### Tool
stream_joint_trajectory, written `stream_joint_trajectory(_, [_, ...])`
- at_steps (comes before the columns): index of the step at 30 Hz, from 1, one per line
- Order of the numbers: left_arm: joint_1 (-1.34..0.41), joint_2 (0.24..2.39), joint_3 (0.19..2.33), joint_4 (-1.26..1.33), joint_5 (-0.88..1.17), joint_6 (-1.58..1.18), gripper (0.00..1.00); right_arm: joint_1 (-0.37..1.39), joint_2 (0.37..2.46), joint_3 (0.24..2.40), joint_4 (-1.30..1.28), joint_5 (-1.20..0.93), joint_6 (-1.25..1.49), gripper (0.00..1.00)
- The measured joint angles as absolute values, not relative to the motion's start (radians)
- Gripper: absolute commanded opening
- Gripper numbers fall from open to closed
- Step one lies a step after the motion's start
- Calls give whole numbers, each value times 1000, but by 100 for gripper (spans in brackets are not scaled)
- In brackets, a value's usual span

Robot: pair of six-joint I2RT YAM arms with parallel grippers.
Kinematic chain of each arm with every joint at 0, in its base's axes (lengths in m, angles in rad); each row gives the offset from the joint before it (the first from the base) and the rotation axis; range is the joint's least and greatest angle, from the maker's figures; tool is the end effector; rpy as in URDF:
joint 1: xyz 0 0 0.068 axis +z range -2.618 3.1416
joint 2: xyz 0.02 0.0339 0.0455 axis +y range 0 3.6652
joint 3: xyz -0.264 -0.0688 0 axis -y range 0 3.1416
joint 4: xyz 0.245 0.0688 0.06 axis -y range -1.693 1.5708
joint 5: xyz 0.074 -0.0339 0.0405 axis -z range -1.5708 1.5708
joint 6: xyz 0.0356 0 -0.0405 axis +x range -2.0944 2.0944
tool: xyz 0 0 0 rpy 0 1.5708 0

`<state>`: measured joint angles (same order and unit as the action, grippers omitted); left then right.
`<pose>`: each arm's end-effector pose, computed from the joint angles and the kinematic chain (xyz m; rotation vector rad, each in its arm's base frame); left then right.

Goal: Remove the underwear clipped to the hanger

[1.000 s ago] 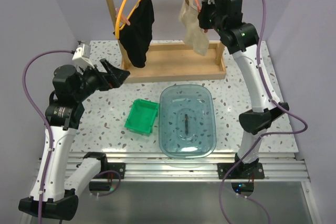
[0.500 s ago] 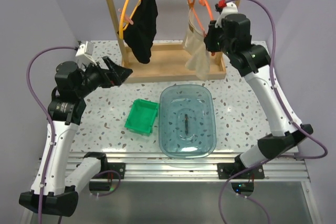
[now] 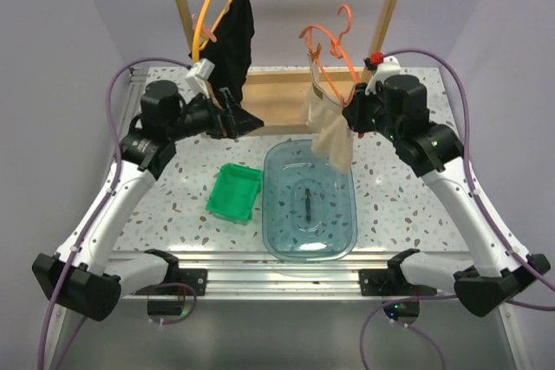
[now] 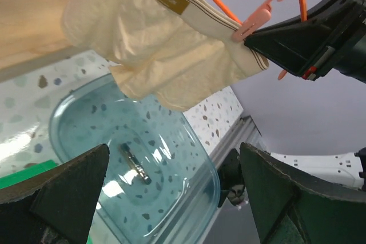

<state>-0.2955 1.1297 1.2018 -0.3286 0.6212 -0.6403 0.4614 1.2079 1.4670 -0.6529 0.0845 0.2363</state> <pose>0.2302 -0.0917 0.4036 0.1375 1.9508 -1.2044 0.2241 0.1081 0.4391 -0.1670 1.9749 0.3732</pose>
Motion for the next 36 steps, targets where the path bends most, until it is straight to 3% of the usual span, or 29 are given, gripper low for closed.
stream_joint_trajectory(7, [-490,1227,1251,-300,557,-680,100,465,1065,1305,-652,14,247,0])
stream_joint_trajectory(17, [-686,1387,1435,-292,393,-685,100,467,994,1235,-706,-118,270,0])
stream_joint_trajectory(36, [-850,1679,1695,-397,147,-793,94,467,959,1236,-795,-55,238,0])
